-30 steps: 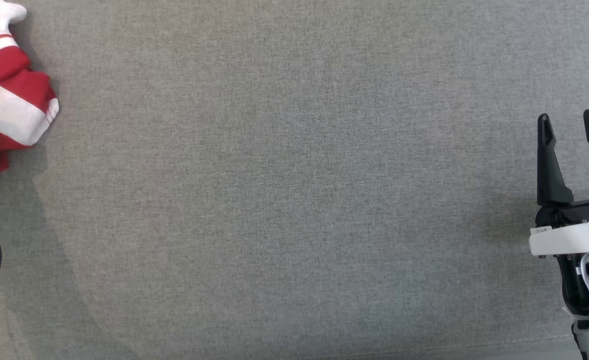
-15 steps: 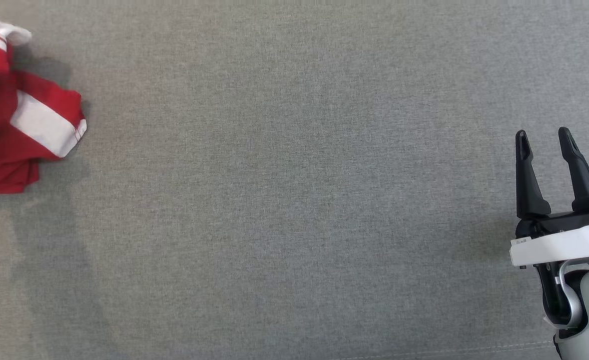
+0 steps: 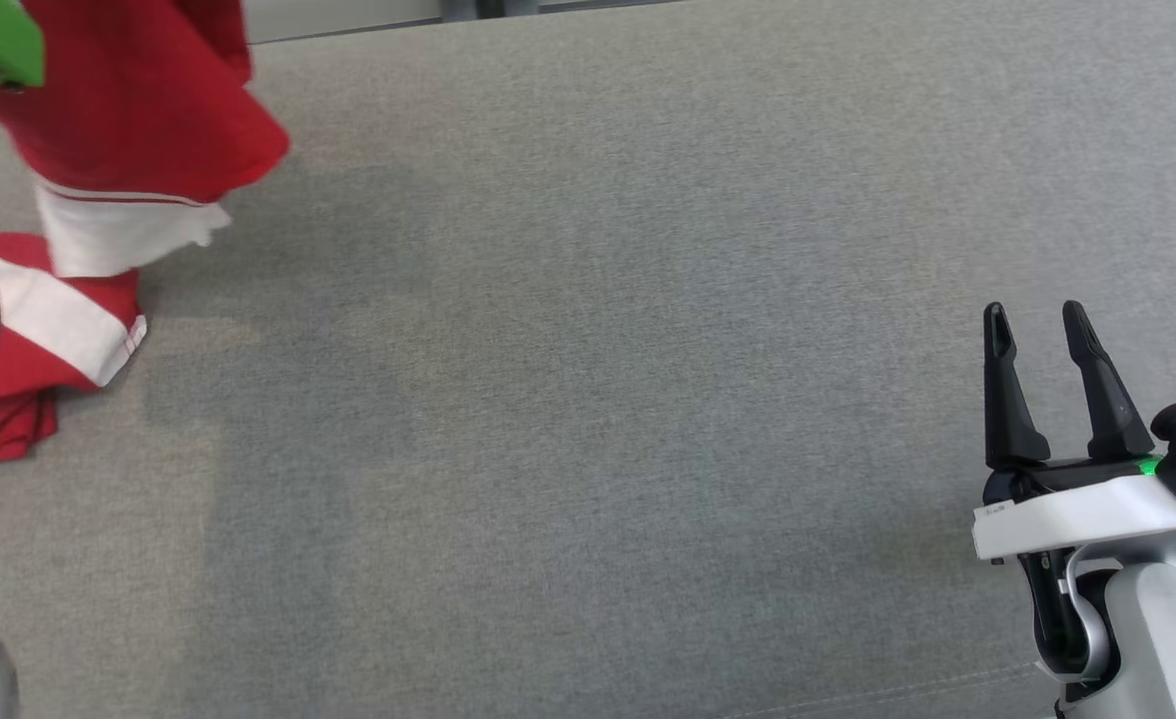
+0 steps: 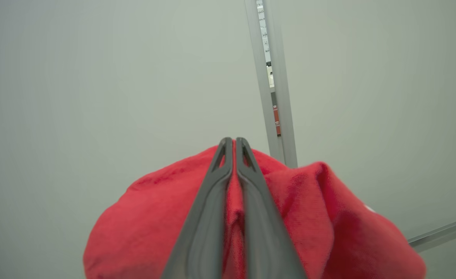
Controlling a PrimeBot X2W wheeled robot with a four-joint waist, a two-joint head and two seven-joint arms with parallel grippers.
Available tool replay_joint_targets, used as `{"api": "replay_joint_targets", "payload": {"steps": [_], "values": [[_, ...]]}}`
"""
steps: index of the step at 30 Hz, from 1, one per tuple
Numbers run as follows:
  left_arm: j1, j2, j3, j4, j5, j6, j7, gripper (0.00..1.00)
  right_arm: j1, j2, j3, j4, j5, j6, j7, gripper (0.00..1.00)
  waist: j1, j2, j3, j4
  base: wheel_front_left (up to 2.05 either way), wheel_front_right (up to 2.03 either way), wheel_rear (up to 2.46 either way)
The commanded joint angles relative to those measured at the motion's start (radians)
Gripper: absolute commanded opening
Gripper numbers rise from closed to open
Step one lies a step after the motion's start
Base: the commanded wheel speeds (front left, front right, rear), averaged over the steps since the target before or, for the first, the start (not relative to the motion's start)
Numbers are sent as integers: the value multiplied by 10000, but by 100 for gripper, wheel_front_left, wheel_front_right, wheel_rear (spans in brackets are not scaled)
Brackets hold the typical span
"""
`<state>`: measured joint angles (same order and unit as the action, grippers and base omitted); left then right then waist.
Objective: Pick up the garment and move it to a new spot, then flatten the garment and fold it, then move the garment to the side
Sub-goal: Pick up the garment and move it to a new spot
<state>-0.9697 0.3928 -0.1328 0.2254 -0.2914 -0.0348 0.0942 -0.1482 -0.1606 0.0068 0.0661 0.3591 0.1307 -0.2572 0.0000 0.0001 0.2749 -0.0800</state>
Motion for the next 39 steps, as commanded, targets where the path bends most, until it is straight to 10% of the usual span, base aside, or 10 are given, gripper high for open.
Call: {"api": "replay_joint_targets", "payload": {"steps": [1,17,32,35,39], "values": [[-241,-163,-158,-250,75,-44,102,0,74,59,-9,72,49,1,-62,100,0,-1,-320,-544,0,0,0],[-339,-2614,-2196,345,-375,-305,2,0,-137,627,58,327,233,1,-86,100,0,-1,-260,-2141,0,0,0],[3390,-3406,-3915,3141,-1409,-17,-1870,0,6,776,138,492,162,1,-86,100,0,-1,-478,-1937,0,0,0],[3508,-3420,-4516,3344,-1671,-26,-2125,100,106,777,161,542,128,1,-86,100,0,-1,-626,-1797,0,0,0],[3254,-3402,-4954,3248,-1954,134,-2706,100,212,756,181,499,88,1,-87,100,0,-1,-884,-1571,0,0,0]]}}
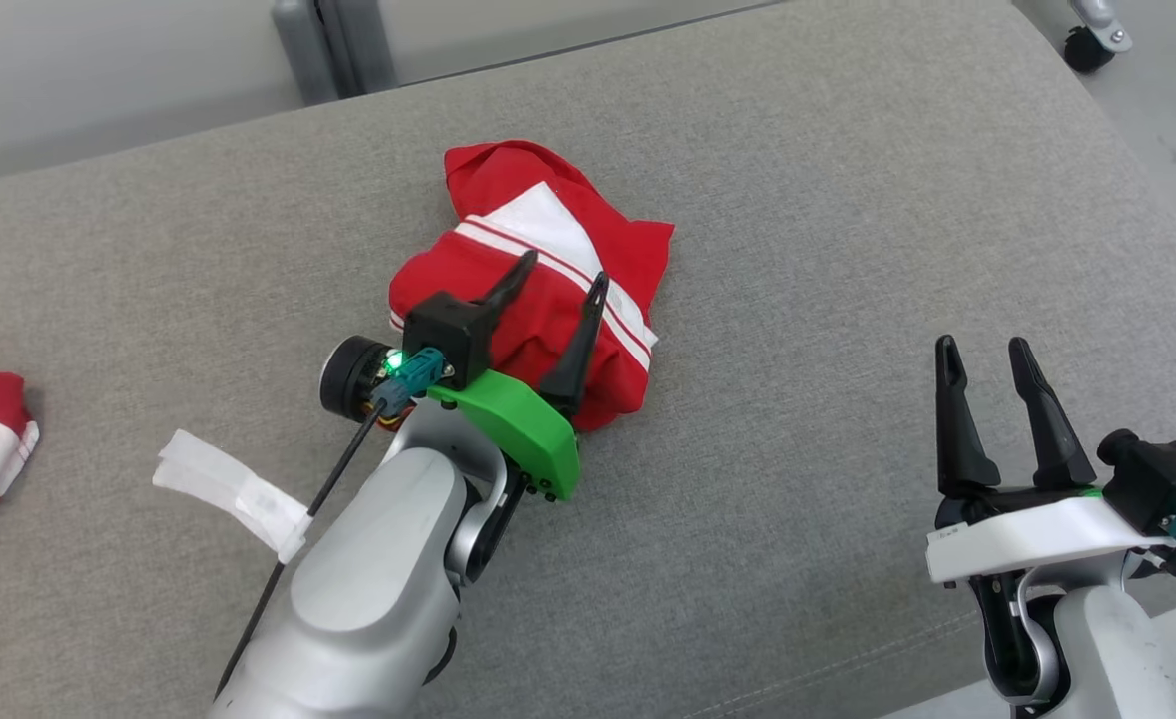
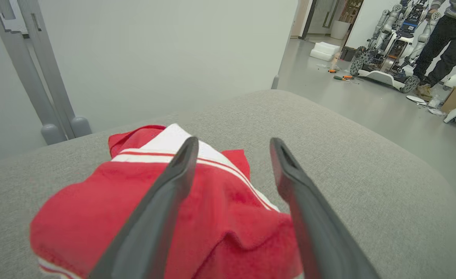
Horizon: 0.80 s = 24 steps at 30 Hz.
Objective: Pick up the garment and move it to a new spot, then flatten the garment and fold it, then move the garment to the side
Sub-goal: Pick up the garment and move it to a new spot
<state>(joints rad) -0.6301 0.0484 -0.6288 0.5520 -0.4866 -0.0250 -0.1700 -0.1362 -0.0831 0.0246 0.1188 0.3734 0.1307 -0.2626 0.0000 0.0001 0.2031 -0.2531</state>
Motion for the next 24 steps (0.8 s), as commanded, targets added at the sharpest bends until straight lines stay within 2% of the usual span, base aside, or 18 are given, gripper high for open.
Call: {"api": "replay_joint_targets", "payload": {"steps": [1,6,14,23,24], "values": [[-196,42,-21,-14,-32,88,-175,100,127,-23,10,-40,-72,1,-33,100,0,-1,-221,213,0,0,0],[-210,86,178,-7,-25,323,-704,100,368,-54,-69,-143,-190,1,-33,100,0,-1,-624,652,0,0,0],[631,851,1096,-656,74,636,-950,100,697,-164,-100,-246,-332,1,-33,100,0,-1,-1301,1521,0,0,0],[2601,1893,2639,-2293,413,983,-957,100,1025,-189,-21,-297,-448,1,-33,100,0,-1,-1772,2334,0,0,0],[3530,2140,3232,-2838,570,1025,-955,100,1169,-182,32,-295,-475,1,-33,100,0,-1,-1863,2529,0,0,0]]}}
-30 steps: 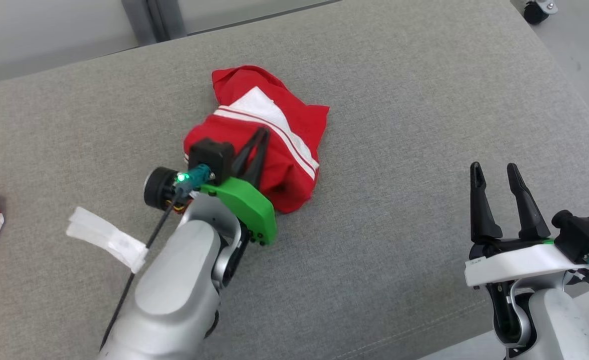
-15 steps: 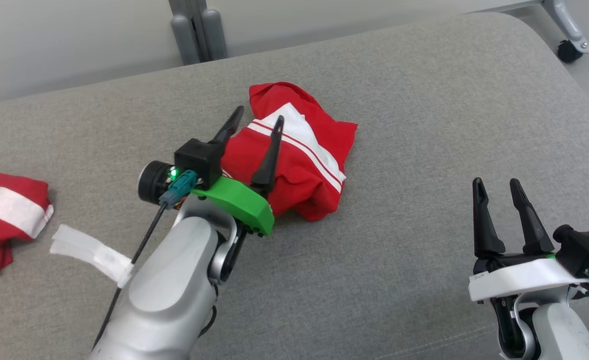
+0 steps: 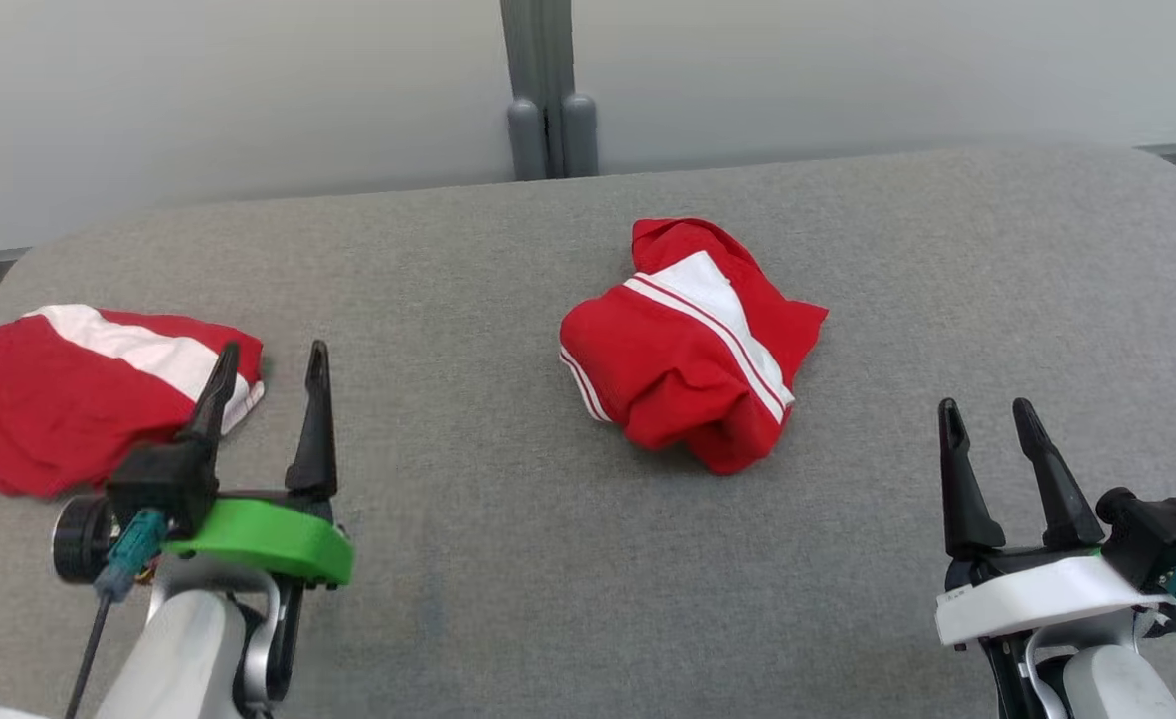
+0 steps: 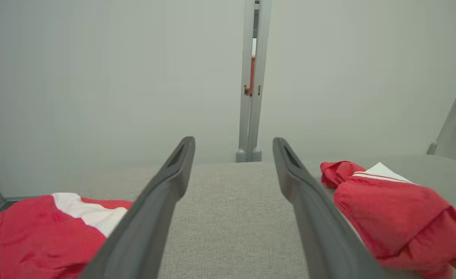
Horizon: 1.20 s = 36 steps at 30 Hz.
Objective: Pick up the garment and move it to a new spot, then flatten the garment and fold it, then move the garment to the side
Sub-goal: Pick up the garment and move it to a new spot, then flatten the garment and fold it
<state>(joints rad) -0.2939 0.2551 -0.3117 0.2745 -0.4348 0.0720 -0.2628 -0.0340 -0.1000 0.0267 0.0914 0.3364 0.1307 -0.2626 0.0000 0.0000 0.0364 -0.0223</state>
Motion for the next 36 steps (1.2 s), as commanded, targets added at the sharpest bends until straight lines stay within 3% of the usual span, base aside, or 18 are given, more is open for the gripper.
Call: {"api": "replay_joint_targets", "payload": {"steps": [1,13,26,36], "values": [[330,90,214,-190,83,82,-27,100,163,-17,30,-8,-103,1,-33,100,0,0,-212,249,0,0,0],[2403,-498,1459,-905,605,-358,-19,100,434,-187,77,140,48,1,-34,100,0,0,-390,433,0,0,0],[2485,-885,1860,-456,1259,-1151,-20,100,504,-192,217,336,127,1,-34,100,0,0,-406,502,0,0,0],[2597,-1058,2265,-473,1505,-1414,-20,100,534,-181,221,418,173,1,-34,100,0,0,-350,504,0,0,0]]}}
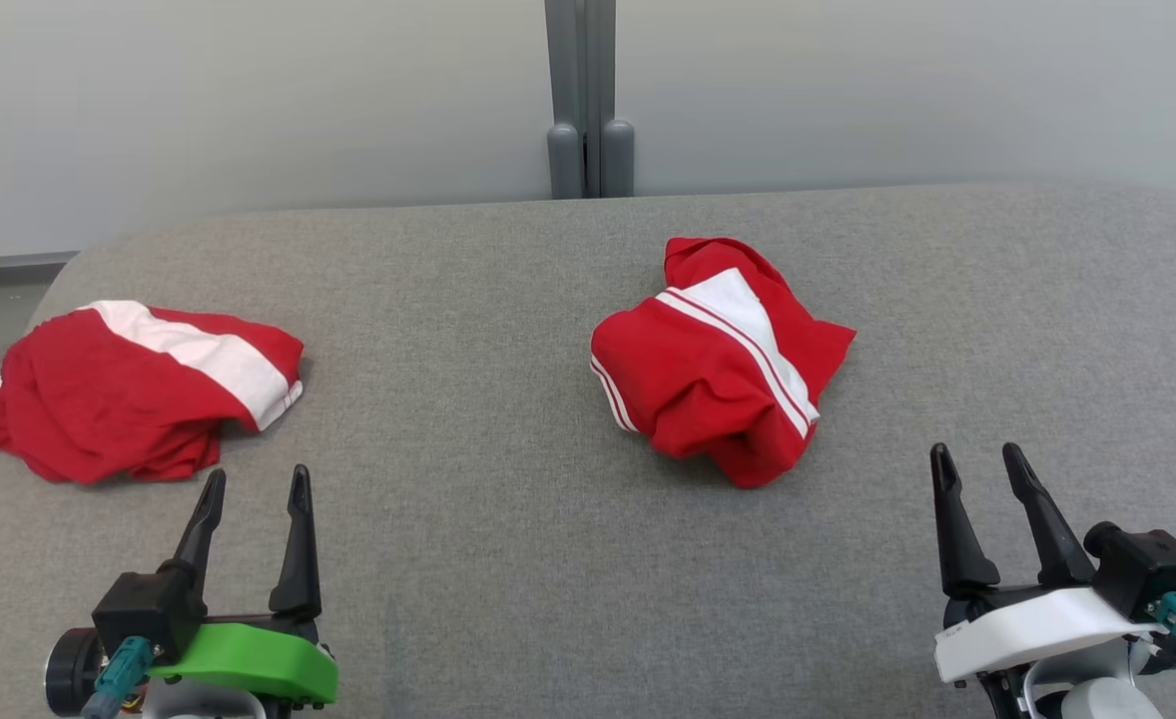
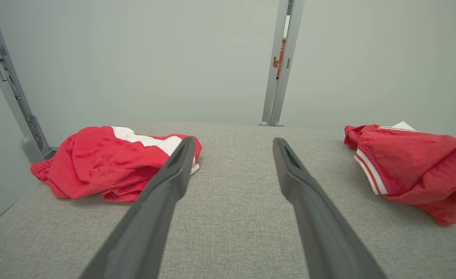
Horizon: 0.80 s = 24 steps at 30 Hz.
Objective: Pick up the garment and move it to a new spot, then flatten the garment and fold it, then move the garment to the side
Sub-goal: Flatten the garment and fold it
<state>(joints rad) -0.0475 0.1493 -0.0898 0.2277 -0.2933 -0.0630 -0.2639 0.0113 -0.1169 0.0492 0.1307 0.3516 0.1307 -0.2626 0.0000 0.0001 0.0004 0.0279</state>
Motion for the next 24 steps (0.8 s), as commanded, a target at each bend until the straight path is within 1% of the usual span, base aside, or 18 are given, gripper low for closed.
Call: {"api": "replay_joint_targets", "payload": {"steps": [1,10,24], "values": [[130,-24,74,-3,119,-81,-9,100,74,-15,1,33,32,1,-34,100,0,-1,23,1,0,0,0],[13,-226,204,124,303,-222,-9,100,-24,-63,54,98,63,1,-34,100,0,-1,69,2,0,0,0],[82,-354,440,197,553,-384,-9,100,-37,12,109,222,-1,1,-34,100,0,-1,-27,-33,0,0,0]]}}
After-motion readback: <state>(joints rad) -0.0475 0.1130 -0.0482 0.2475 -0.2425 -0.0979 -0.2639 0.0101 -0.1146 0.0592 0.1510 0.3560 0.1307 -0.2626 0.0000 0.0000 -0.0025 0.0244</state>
